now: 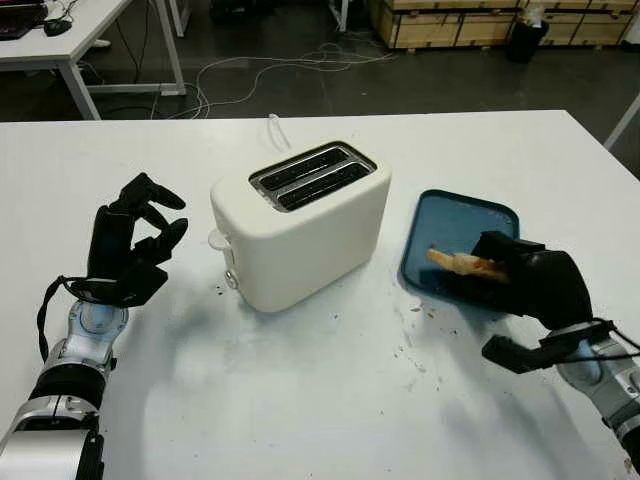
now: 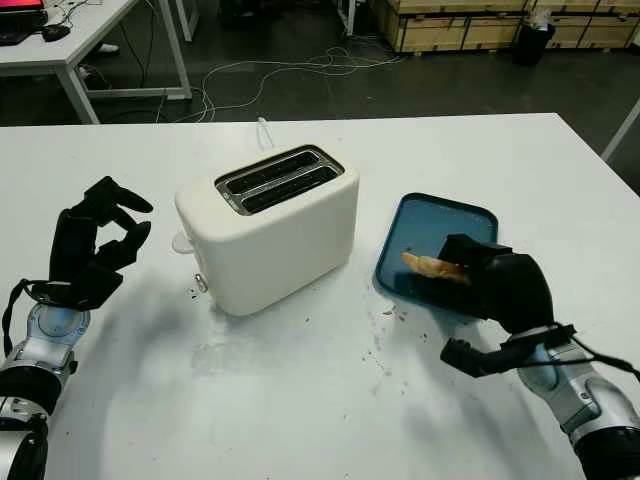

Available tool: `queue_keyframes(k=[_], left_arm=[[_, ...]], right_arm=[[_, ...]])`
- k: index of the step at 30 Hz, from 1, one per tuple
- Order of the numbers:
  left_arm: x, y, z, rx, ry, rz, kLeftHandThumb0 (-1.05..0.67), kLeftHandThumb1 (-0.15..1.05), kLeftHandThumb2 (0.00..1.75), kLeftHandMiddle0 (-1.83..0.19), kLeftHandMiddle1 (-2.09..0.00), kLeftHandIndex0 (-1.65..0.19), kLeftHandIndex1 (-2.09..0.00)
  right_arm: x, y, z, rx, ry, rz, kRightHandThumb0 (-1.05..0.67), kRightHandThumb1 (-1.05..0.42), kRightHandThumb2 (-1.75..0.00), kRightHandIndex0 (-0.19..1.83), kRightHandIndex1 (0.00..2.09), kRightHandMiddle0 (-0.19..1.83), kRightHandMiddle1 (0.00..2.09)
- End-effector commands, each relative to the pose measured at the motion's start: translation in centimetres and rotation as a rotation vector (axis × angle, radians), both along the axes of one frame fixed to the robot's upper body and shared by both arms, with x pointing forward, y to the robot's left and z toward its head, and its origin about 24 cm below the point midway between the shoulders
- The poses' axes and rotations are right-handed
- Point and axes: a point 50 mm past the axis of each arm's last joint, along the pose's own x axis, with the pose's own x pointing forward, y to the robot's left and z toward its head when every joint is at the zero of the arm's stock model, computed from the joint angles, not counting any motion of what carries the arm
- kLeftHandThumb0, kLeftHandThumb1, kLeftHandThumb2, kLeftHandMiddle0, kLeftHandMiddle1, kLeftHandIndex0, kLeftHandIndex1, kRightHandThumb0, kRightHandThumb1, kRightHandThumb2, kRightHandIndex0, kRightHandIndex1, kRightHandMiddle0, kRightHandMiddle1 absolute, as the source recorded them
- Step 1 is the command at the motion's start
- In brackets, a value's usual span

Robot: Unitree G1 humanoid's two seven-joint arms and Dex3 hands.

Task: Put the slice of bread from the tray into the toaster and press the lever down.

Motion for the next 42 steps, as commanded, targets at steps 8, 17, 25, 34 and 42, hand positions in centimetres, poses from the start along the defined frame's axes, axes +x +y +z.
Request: queue_keyframes(k=[8,17,25,34,42], left_arm=[[0.1,-0.1,0.4,0.001,-0.024,-0.001,-1.05,0.92,0.45,-0.57,-1.68,-0.49,-1.42],[0.3,-0.2,0.6,-0.007,-0.027,-0.007,-1.05,0.92,0.45,-0.57,-1.7,-0.5,-1.42],[0.3,-0.1,0.6,0.001,-0.024,-0.009,-1.05,0.92,0.45,-0.57,-1.69,-0.49,-1.41],[0.3,-0.1,0.5,-0.001,-0.024,-0.008,-1.05,0.92,0.45,-0.58,-1.7,-0.5,-1.41],[0.2,-0.2,0.5,-0.004,-0.023,-0.01,-1.05,0.92,0.45,-0.57,-1.69,-0.5,-1.41]], right_arm=[[1.5,0.6,1.7,0.092,0.098,0.09,-0.54,-0.92,-0.5,0.86,1.58,0.81,1.16],[5.3,0.6,10.0,-0.076,-0.338,0.094,-0.46,-0.92,-0.45,0.83,1.74,0.5,1.67],[9.4,3.6,19.6,-0.214,-0.66,0.157,-0.47,-0.92,-0.23,0.84,1.75,0.65,1.61],[11.1,8.9,26.7,0.062,-0.616,0.382,-0.5,-0.92,-0.28,1.04,1.75,0.79,1.73],[12.4,13.0,26.4,0.244,-0.331,0.591,-0.6,-0.92,-0.34,1.1,1.75,0.88,1.75]])
